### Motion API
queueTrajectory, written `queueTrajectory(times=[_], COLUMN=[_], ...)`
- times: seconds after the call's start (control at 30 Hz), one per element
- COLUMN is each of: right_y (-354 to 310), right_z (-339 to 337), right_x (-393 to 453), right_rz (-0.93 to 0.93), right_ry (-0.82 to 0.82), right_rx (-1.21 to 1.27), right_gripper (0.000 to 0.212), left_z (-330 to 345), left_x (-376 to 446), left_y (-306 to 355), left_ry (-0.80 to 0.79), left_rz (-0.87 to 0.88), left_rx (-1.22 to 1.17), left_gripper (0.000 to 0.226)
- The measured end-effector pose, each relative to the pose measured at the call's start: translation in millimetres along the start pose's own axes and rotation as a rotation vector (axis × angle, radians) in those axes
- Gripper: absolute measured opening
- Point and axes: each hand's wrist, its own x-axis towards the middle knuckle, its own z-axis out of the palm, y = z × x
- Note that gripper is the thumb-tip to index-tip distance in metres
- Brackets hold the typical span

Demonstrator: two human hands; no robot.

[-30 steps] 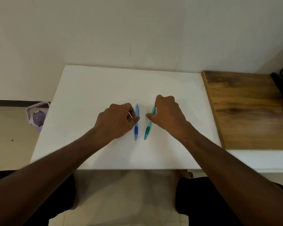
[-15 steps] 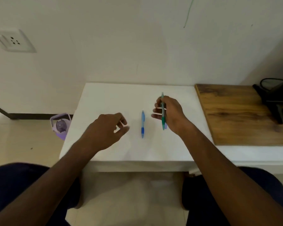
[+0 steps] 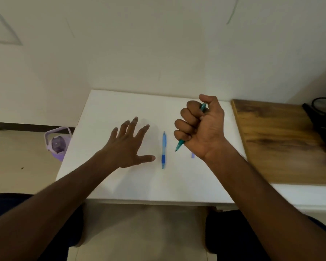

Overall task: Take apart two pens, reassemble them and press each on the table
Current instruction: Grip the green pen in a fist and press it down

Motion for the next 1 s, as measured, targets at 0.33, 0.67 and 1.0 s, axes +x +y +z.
queueTrajectory(times=[0.33, 0.67, 1.0], right_y=[-6.1, -8.3, -4.8], right_z=[-1.6, 1.0, 9.1], right_x=[8.9, -5.8, 2.9], right_rz=[-0.032, -0.064, -0.107], right_ry=[-0.03, -0.072, -0.069], right_rx=[-0.013, 0.018, -0.069], right_gripper=[0.058, 0.06, 0.058], left_z=[24.4, 36.6, 38.4], left_x=[12.9, 13.5, 15.9], left_y=[16.1, 14.3, 16.4], left_ry=[-0.203, -0.135, -0.15], left_rz=[-0.031, -0.036, -0.035], left_rx=[0.019, 0.008, 0.023], left_gripper=[0.138, 0.136, 0.136])
